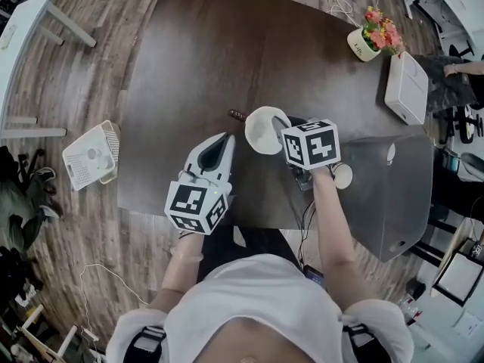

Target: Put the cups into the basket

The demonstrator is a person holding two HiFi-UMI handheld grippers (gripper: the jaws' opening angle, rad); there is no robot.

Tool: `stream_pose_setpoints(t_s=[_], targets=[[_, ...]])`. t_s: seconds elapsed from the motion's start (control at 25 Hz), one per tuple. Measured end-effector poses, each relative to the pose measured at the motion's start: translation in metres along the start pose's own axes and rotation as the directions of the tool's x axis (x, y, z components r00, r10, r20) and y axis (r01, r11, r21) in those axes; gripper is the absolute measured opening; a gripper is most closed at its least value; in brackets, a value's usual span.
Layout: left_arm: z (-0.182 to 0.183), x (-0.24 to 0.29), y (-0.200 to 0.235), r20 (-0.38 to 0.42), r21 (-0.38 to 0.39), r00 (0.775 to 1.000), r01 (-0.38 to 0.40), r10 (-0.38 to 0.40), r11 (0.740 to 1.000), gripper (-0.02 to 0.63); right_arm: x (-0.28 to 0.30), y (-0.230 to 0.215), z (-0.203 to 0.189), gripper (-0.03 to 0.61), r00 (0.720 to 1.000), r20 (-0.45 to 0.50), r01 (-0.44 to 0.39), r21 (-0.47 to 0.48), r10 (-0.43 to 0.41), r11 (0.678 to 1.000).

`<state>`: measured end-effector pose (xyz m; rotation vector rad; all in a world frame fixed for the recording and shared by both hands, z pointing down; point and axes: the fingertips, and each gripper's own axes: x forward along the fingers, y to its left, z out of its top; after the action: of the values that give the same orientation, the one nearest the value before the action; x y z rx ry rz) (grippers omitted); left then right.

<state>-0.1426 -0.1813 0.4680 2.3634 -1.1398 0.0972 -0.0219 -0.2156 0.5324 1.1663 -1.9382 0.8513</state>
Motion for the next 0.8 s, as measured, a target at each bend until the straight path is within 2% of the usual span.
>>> stream_pose_setpoints(t_s=[0.16,0.44,0.52,0.68,0.8], targets=[[0.012,0.008,-0.020,0.001,0.030,0.998,0.068,-0.068,0.997,0.009,-0.035,-0.014,0.019,0.041,0.998,0.046,0.037,0.000,-0.037,0.999],[0.042,0.022,-0.066,0.022,0.084,0.982,0.187,-0.189,0.979,0.009,-0.103,-0.036,0.035,0.041,0.997,0.073,-0.024,0.070,0.019,0.997],[0.046,0.029,-0.082,0.016,0.105,0.972,0.231,-0.234,0.967,0.009,-0.125,-0.044,0.038,0.041,0.997,0.067,-0.032,0.059,0.028,0.998],[0.047,0.039,-0.121,-0.011,0.144,0.947,0.319,-0.321,0.937,0.009,-0.168,-0.058,0.038,0.041,0.998,0.059,0.001,0.023,-0.003,1.000],[0.044,0.043,-0.154,-0.030,0.173,0.920,0.389,-0.390,0.905,0.009,-0.197,-0.064,0.023,0.041,0.999,0.041,0.020,0.011,-0.020,1.000]])
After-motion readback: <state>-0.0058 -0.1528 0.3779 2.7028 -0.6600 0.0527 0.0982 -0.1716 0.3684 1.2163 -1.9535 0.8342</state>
